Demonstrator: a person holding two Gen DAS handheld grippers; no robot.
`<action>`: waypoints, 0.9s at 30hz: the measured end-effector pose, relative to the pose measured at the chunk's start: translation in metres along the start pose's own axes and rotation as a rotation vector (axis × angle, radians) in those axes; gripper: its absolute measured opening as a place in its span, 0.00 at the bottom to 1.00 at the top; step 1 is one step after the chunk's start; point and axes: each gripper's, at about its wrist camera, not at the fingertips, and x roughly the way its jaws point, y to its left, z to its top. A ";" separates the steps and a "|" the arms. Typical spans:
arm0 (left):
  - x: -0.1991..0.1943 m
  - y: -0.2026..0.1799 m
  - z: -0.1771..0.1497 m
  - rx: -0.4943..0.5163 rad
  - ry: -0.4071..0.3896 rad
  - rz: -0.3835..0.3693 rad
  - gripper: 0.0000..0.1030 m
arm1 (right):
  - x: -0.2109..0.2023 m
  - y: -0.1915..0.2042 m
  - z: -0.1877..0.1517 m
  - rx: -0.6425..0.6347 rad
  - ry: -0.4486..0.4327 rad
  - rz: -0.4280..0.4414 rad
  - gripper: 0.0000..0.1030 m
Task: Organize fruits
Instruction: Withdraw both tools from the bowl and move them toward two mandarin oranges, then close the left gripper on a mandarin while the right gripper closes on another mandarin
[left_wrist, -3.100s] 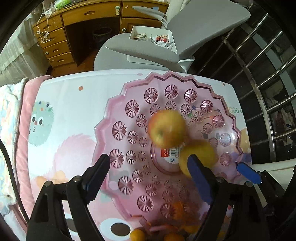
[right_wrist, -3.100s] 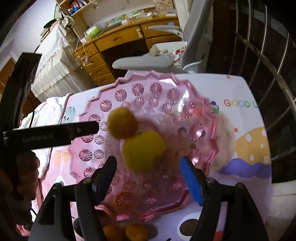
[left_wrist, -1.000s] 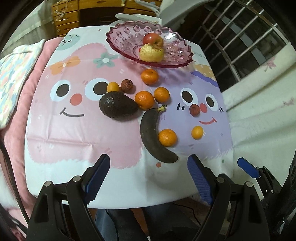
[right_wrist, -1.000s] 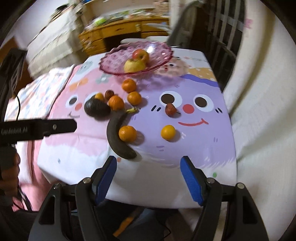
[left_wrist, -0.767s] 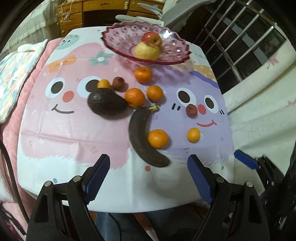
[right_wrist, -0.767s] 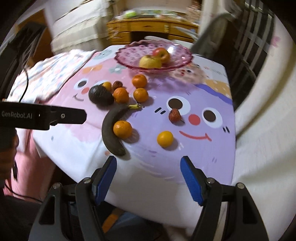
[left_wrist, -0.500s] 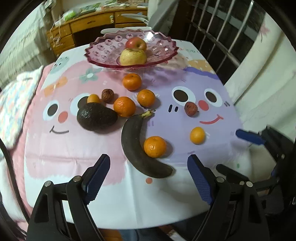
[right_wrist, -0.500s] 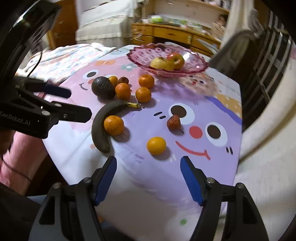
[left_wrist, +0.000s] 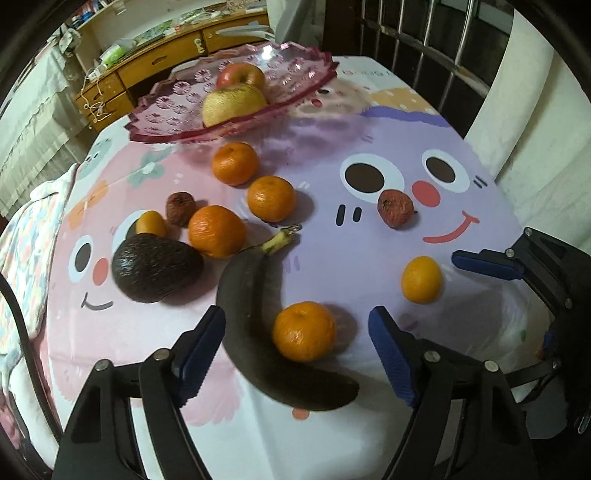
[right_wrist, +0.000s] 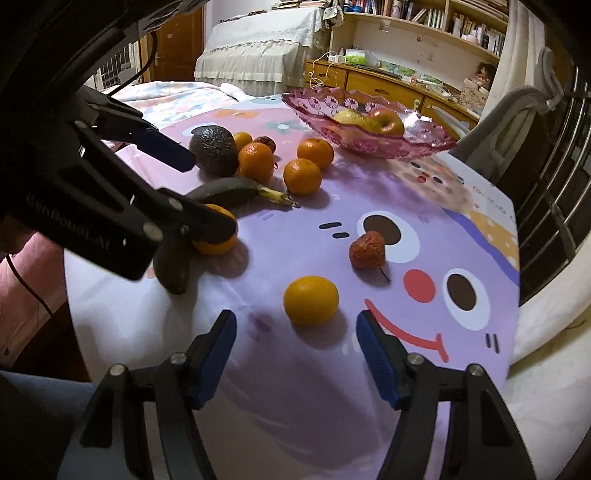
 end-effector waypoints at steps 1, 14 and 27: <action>0.004 -0.001 0.001 0.003 0.010 -0.004 0.72 | 0.003 -0.001 0.000 0.007 -0.001 0.000 0.61; 0.016 -0.012 -0.003 0.053 0.024 0.032 0.67 | 0.018 -0.017 -0.001 0.105 -0.002 0.049 0.38; 0.012 -0.010 -0.005 0.050 -0.003 0.070 0.45 | 0.016 -0.020 -0.001 0.114 -0.004 0.048 0.34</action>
